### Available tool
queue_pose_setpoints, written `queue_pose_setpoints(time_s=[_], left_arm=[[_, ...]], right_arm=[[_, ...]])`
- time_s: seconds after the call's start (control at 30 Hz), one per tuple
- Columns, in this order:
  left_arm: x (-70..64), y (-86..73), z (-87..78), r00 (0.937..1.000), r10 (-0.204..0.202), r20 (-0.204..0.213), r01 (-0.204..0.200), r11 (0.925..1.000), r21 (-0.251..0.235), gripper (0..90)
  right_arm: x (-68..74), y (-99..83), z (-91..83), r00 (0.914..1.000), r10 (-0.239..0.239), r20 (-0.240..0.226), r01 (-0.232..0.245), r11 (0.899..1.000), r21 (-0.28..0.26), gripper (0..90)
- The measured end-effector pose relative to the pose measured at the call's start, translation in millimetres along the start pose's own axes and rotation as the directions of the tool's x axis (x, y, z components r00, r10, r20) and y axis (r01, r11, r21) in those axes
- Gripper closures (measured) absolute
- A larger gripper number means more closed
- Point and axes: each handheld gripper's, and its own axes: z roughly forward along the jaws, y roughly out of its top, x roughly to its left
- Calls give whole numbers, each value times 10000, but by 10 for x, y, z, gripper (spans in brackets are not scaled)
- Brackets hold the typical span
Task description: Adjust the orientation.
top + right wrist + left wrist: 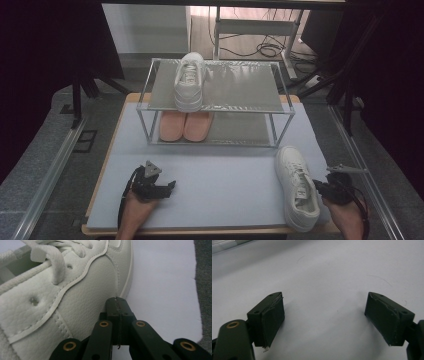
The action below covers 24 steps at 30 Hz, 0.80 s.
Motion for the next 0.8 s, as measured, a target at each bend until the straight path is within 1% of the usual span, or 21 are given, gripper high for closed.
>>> queue_pose_setpoints(time_s=[0.27, 0.6, 0.73, 0.8], left_arm=[[-1, 0, 0, 10000, -4, -4, 4, 10000, 1, 163], [-1, 0, -1, 10000, -8, -2, 8, 10000, 3, 163], [-1, 0, -1, 10000, -8, -4, 8, 10000, 0, 163], [-1, 0, 0, 10000, -11, 1, 11, 10000, -1, 163]], right_arm=[[202, 86, 99, 9986, -341, -406, 344, 9994, 58, 900], [468, 202, 238, 9929, -792, -883, 799, 9968, 44, 900], [552, 240, 287, 9900, -973, -1026, 976, 9952, -26, 900], [568, 244, 294, 9895, -1011, -1032, 1012, 9949, -43, 900]])
